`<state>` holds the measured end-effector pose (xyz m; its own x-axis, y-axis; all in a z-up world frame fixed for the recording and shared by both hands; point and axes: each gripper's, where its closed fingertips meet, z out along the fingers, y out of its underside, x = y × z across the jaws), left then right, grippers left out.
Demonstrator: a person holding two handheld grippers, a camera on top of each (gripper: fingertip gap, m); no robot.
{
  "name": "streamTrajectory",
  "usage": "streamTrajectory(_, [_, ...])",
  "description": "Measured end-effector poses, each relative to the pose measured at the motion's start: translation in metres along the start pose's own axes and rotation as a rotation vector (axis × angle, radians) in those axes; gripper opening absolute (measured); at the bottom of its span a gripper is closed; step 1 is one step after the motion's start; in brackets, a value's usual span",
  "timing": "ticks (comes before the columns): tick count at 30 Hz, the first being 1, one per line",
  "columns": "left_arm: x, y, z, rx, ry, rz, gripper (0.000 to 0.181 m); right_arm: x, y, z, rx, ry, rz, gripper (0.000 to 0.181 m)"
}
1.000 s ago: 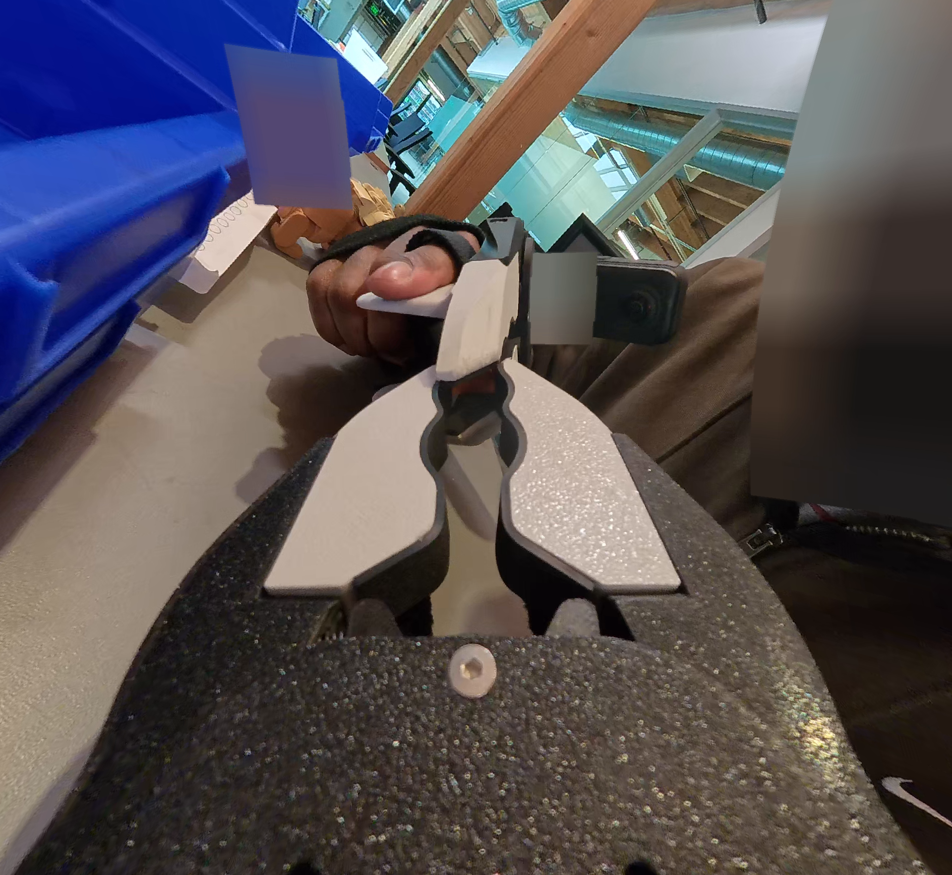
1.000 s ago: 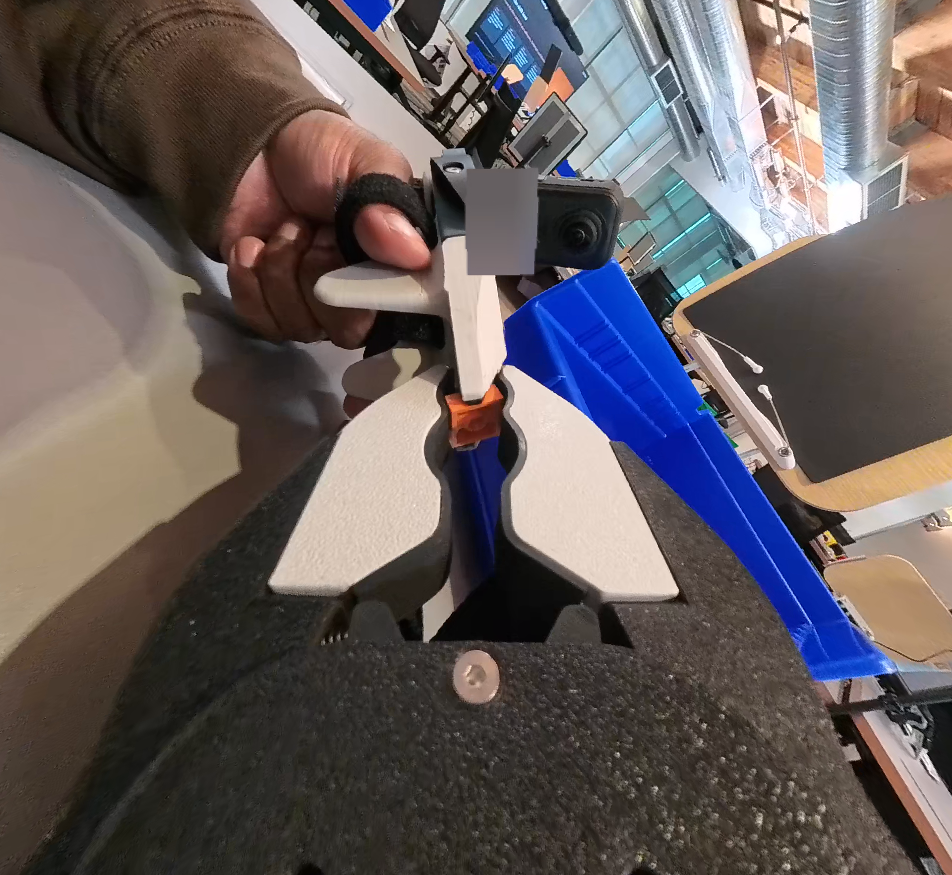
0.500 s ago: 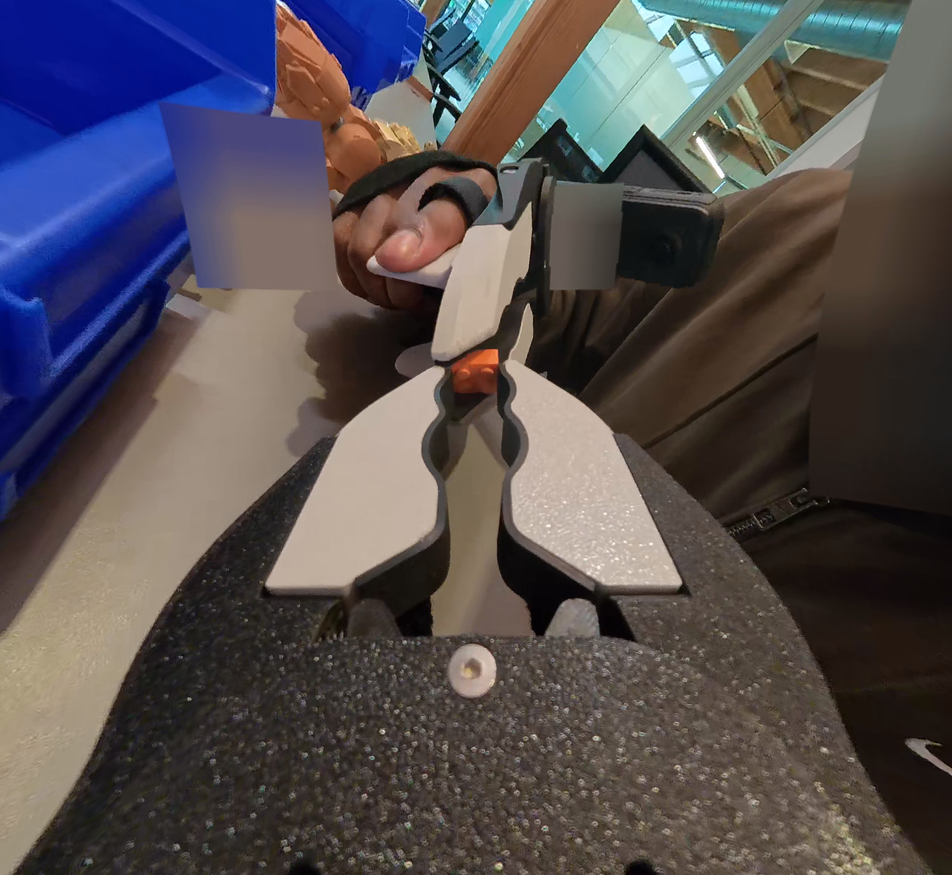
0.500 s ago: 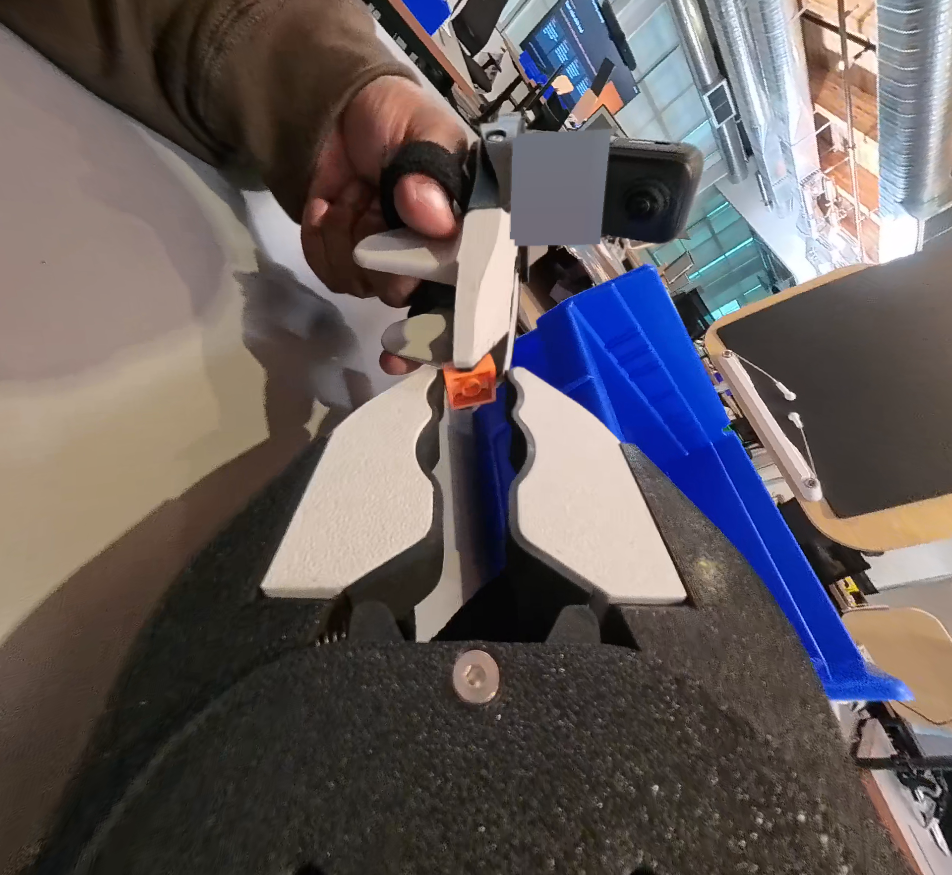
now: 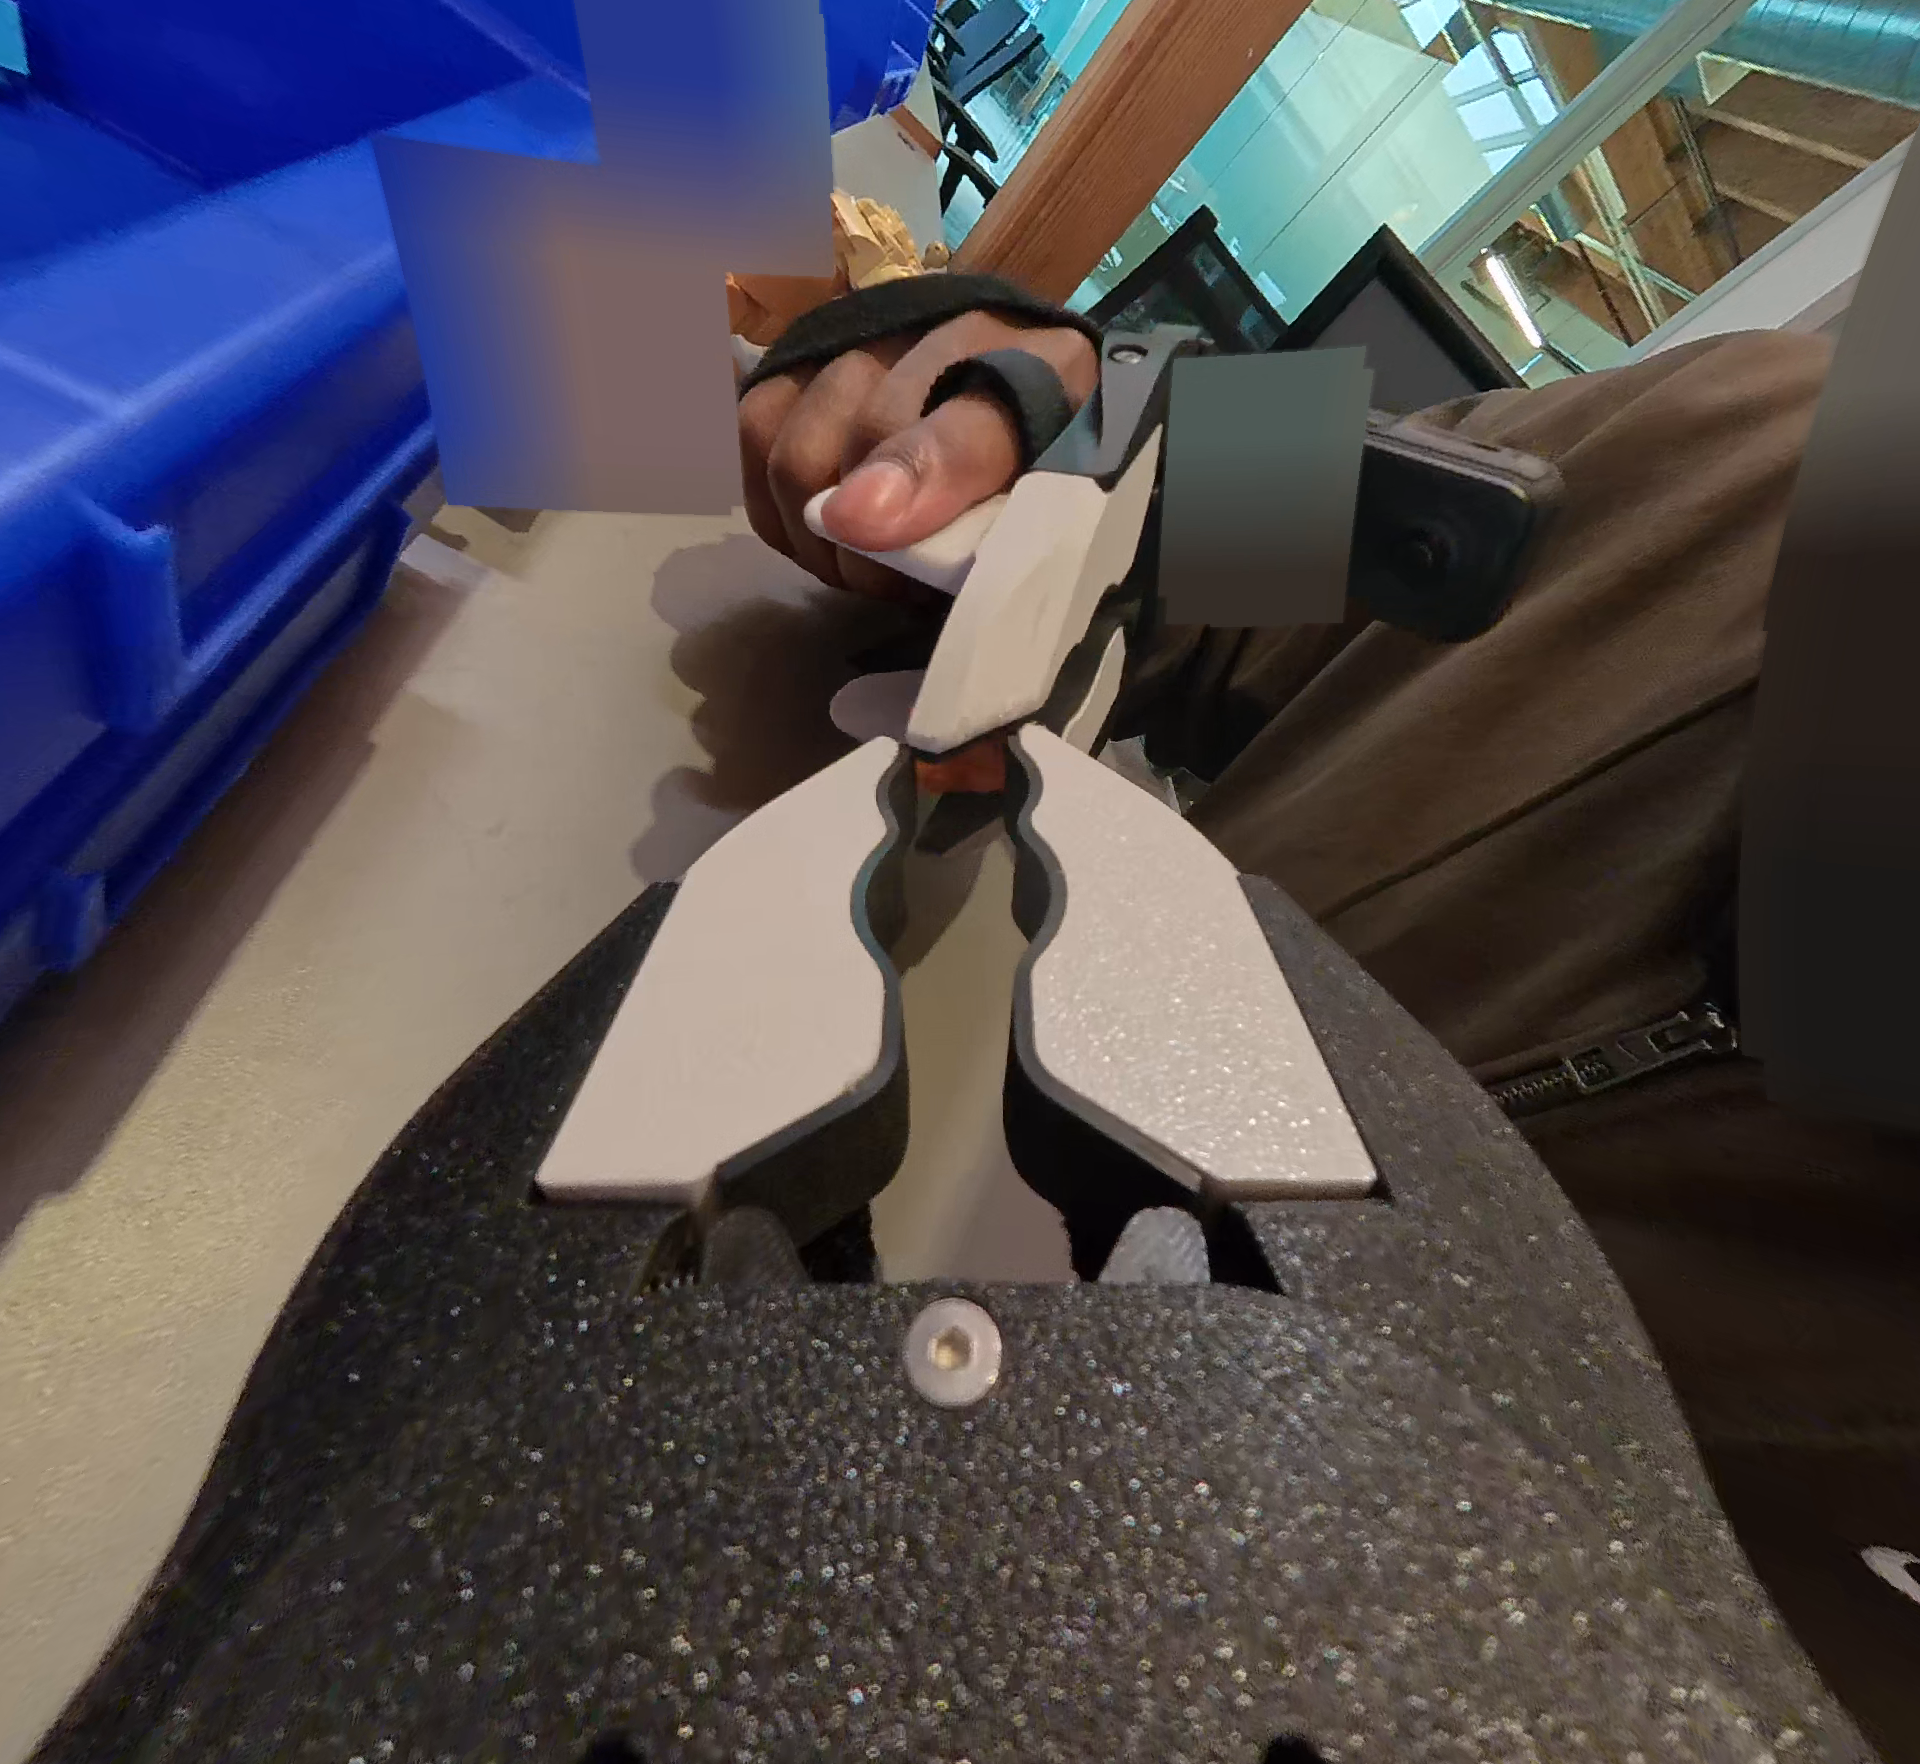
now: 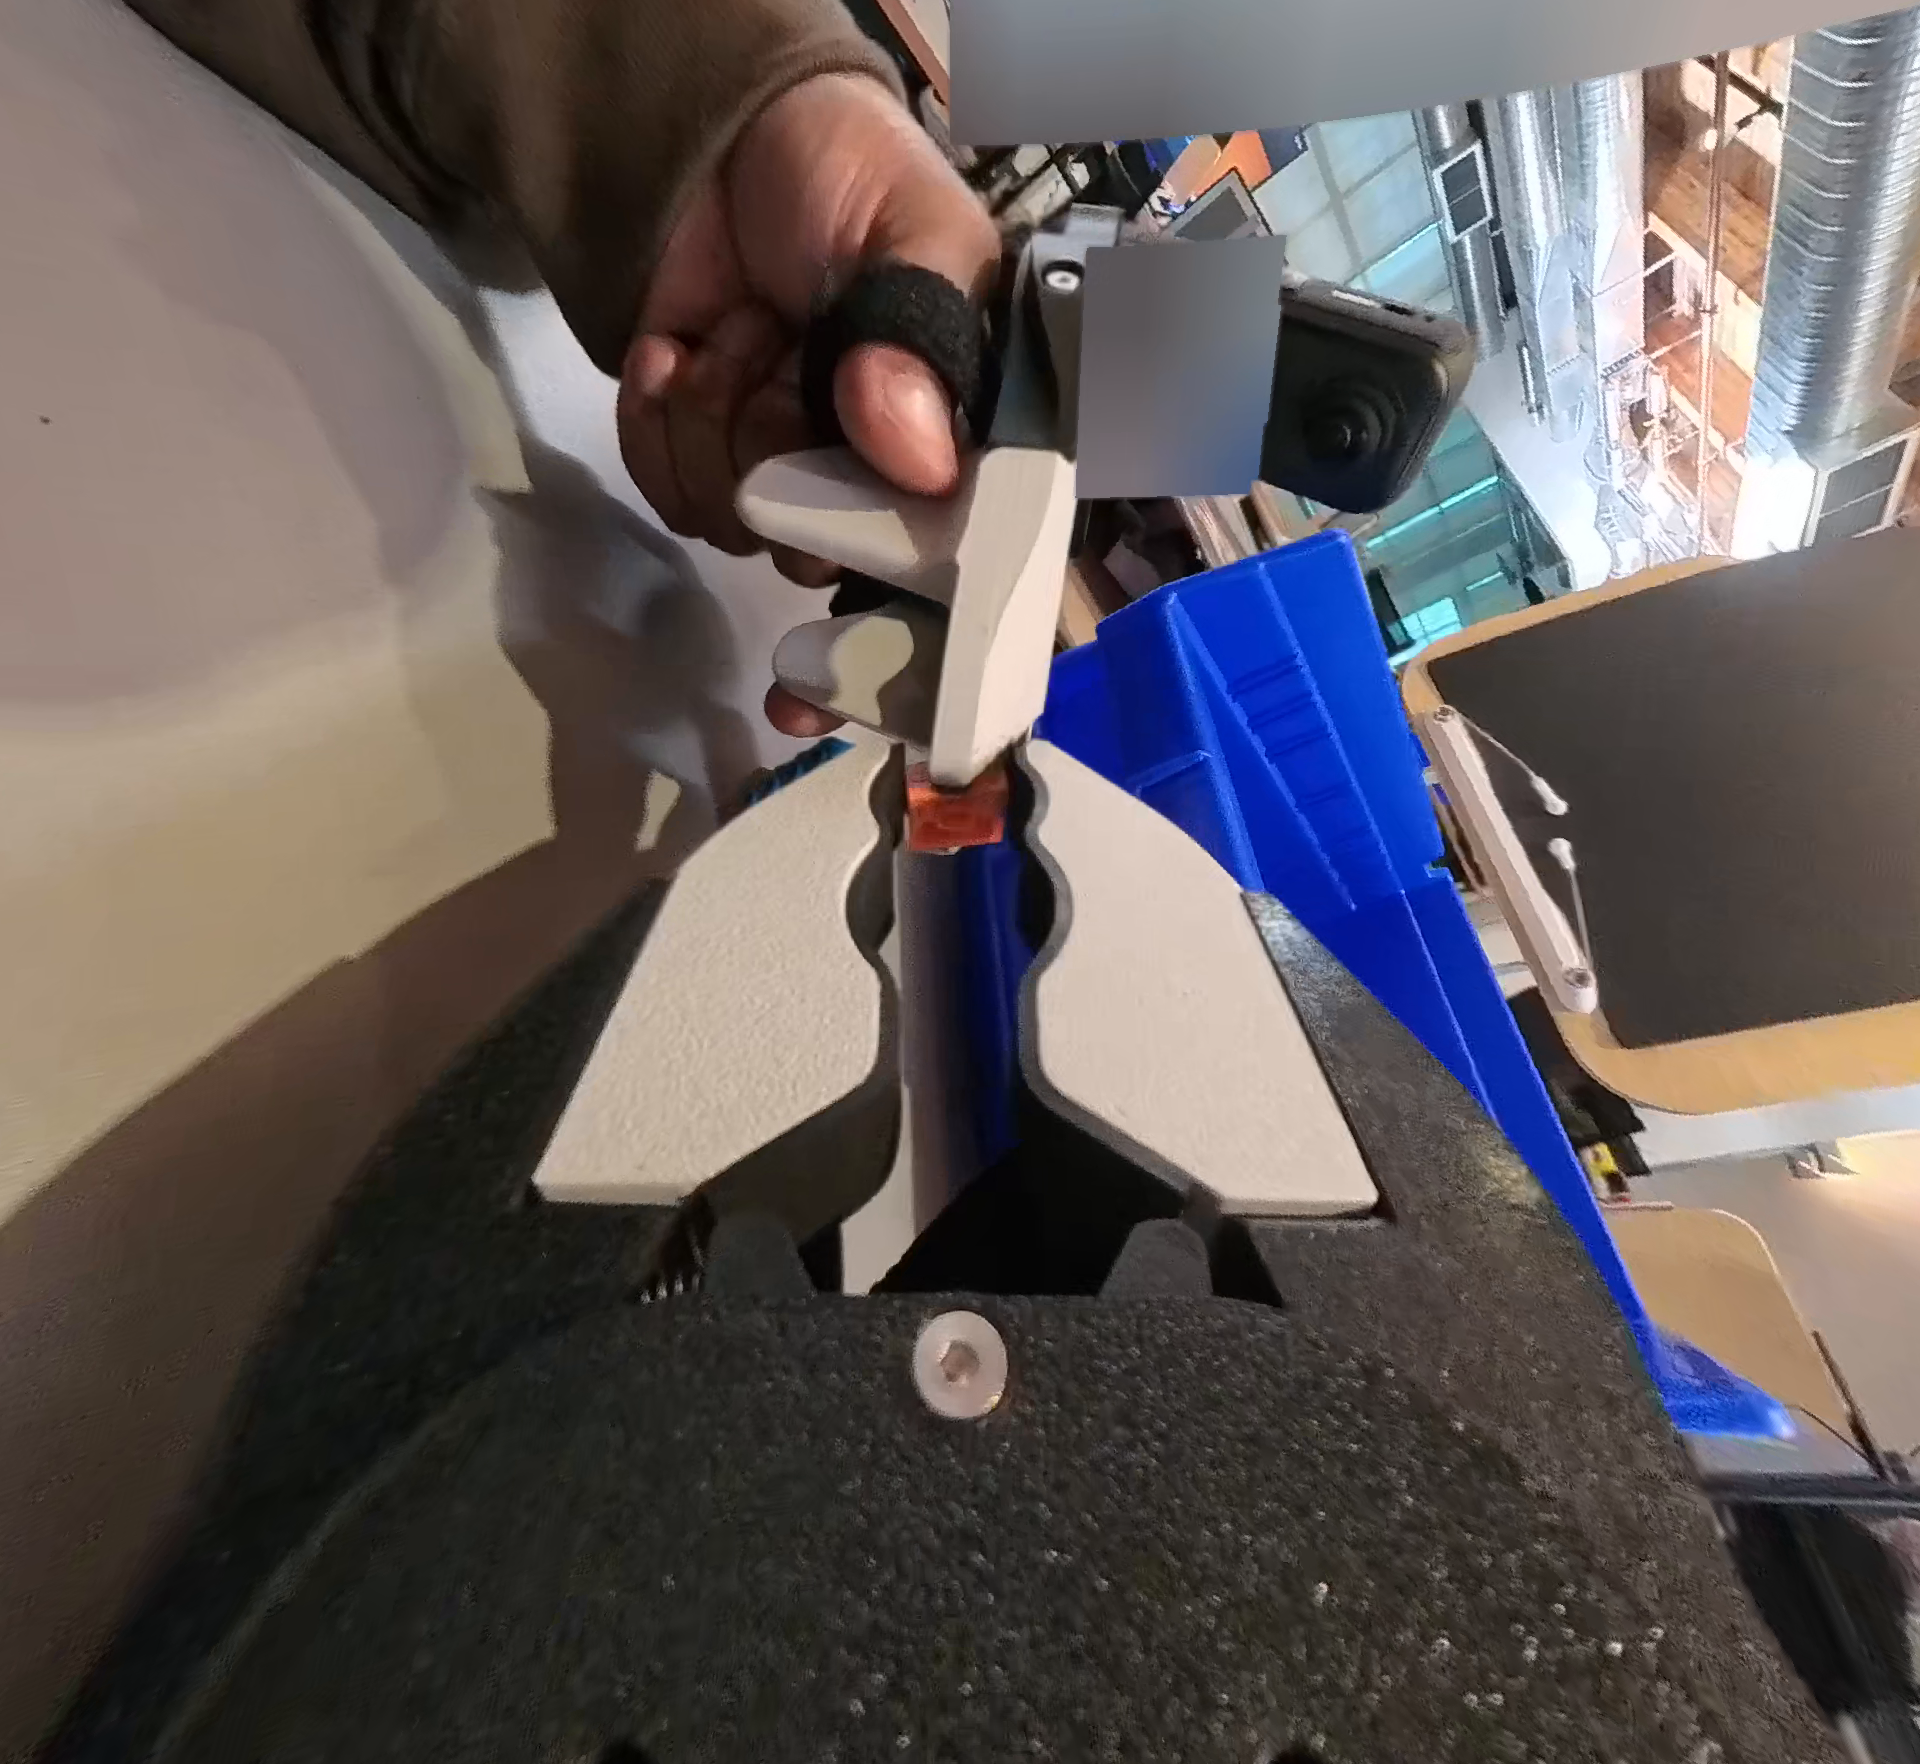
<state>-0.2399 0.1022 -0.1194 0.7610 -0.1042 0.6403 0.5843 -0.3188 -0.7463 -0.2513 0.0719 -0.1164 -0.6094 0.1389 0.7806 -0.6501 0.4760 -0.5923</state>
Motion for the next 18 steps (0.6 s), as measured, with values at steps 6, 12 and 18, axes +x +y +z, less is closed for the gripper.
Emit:
streamTrajectory(6, [-0.0017, -0.0051, -0.0023, 0.038, -0.002, -0.015, 0.016, 0.0052, 0.0030, 0.0017, -0.031, 0.029, 0.014, 0.018])
streamTrajectory(12, [0.0024, -0.0071, -0.0023, 0.071, 0.065, -0.053, 0.016, 0.0066, -0.0003, -0.0007, 0.012, -0.002, 0.108, 0.019])
streamTrajectory(18, [0.0066, -0.0067, -0.0020, 0.073, 0.110, -0.067, 0.016, 0.0056, -0.0042, -0.0034, 0.053, -0.038, 0.162, 0.019])
